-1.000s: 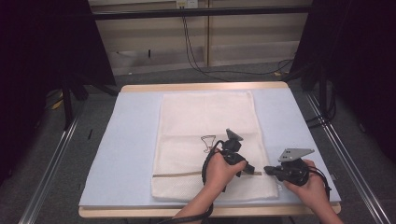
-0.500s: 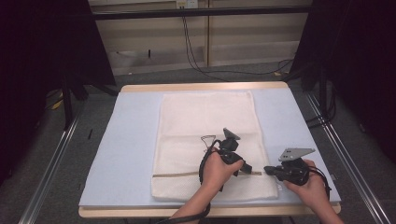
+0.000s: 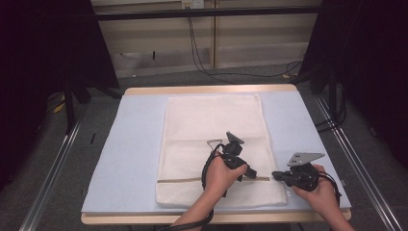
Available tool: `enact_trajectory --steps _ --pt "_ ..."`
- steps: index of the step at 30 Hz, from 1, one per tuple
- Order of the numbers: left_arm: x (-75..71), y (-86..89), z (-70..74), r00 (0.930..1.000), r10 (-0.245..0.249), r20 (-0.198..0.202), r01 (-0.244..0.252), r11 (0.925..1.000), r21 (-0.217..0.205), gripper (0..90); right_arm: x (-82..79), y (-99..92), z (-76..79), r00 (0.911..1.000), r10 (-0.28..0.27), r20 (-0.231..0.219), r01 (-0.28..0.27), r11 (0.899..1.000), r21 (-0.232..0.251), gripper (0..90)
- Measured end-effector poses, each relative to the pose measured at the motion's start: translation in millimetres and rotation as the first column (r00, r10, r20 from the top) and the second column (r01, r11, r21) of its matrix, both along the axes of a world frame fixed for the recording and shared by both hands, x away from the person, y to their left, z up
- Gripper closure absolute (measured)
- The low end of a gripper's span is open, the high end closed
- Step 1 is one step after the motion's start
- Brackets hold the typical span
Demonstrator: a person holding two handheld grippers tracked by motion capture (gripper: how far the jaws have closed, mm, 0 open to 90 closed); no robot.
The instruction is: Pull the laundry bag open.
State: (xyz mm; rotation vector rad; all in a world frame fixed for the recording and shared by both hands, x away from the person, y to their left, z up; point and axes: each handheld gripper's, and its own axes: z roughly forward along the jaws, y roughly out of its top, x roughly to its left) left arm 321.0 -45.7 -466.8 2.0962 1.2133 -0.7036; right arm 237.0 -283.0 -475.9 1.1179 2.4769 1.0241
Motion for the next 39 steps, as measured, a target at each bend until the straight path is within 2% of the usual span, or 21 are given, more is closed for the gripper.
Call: enact_trajectory --steps 1,3,8,16,19,23,24,25,26,29,30,31,34,35,37,38,39 --pt "0.1 0.4 0.1 1.0000 0.000 -0.008 0.000 0.9999 -0.013 87.3 0.0 0.0 0.1 1.0000 0.000 0.000 0.000 1.000 -0.001 90.0" --pt "1.1 2.4 0.8 1.0000 -0.005 -0.005 0.005 1.0000 0.000 87.3 0.0 -0.1 0.0 1.0000 0.000 -0.001 0.000 1.000 0.000 90.0" --pt "1.3 4.7 1.9 0.9997 0.016 -0.020 -0.016 0.9999 -0.004 87.3 0.1 -0.4 0.1 1.0000 -0.003 0.002 0.003 1.000 -0.003 90.0" --pt "1.6 7.6 1.2 1.0000 -0.006 -0.006 0.006 0.9999 0.008 87.3 -0.2 -0.2 0.1 1.0000 -0.003 0.002 0.003 1.000 -0.004 90.0" --pt "1.8 10.7 1.1 0.9998 0.008 -0.017 -0.007 1.0000 0.002 87.3 0.2 -0.7 -0.3 1.0000 0.001 -0.001 -0.001 1.000 0.005 90.0" --pt "1.0 14.7 3.4 1.0000 0.003 0.000 -0.003 0.9996 0.026 87.4 0.6 -1.1 -0.5 1.0000 0.006 -0.003 -0.006 1.000 0.011 90.0" --pt "1.0 14.7 3.4 1.0000 0.003 0.000 -0.003 0.9996 0.026 87.4 0.6 -1.1 -0.5 1.0000 0.006 -0.003 -0.006 1.000 0.011 90.0" --pt "1.3 15.9 2.8 0.9999 0.003 -0.017 -0.003 1.0000 0.006 87.4 0.6 -0.9 -0.4 1.0000 0.005 -0.002 -0.005 1.000 0.010 90.0" --pt "1.6 16.9 3.0 1.0000 0.003 -0.002 -0.003 0.9998 0.019 87.4 0.6 -0.9 -0.4 1.0000 0.005 -0.002 -0.005 1.000 0.010 90.0" --pt "2.1 19.9 2.4 0.9999 0.007 -0.007 -0.007 0.9999 0.009 87.4 0.6 -0.9 -0.4 1.0000 0.004 -0.003 -0.004 1.000 0.011 90.0" --pt "2.7 21.7 2.8 1.0000 0.006 -0.001 -0.006 0.9997 0.023 87.4 0.6 -0.9 -0.3 1.0000 0.002 -0.002 -0.002 1.000 0.008 90.0" --pt "2.9 22.4 2.7 0.9998 0.010 -0.016 -0.010 0.9999 0.009 87.4 0.6 -0.9 -0.3 1.0000 0.001 -0.002 -0.001 1.000 0.007 90.0" --pt "3.4 24.3 3.2 0.9999 0.011 -0.010 -0.011 0.9997 0.021 87.4 0.3 -0.4 -0.1 1.0000 0.000 0.000 0.000 1.000 0.003 90.0" --pt "3.6 25.7 2.8 0.9998 0.005 -0.021 -0.005 0.9999 0.011 87.4 0.1 0.0 0.0 1.0000 0.000 0.000 0.000 1.000 -0.001 90.0" --pt "3.8 27.0 3.5 0.9999 0.007 -0.010 -0.007 0.9997 0.021 87.4 -0.3 0.4 0.4 1.0000 -0.001 -0.006 0.001 1.000 -0.004 90.0" --pt "3.6 26.8 3.6 0.9997 0.018 -0.017 -0.018 0.9998 0.008 87.4 -0.1 0.4 0.3 1.0000 -0.001 -0.003 0.001 1.000 -0.003 90.0" --pt "4.0 28.0 3.9 0.9998 0.018 -0.012 -0.017 0.9996 0.021 87.4 0.3 0.1 0.4 1.0000 0.001 -0.003 -0.001 1.000 -0.003 90.0"
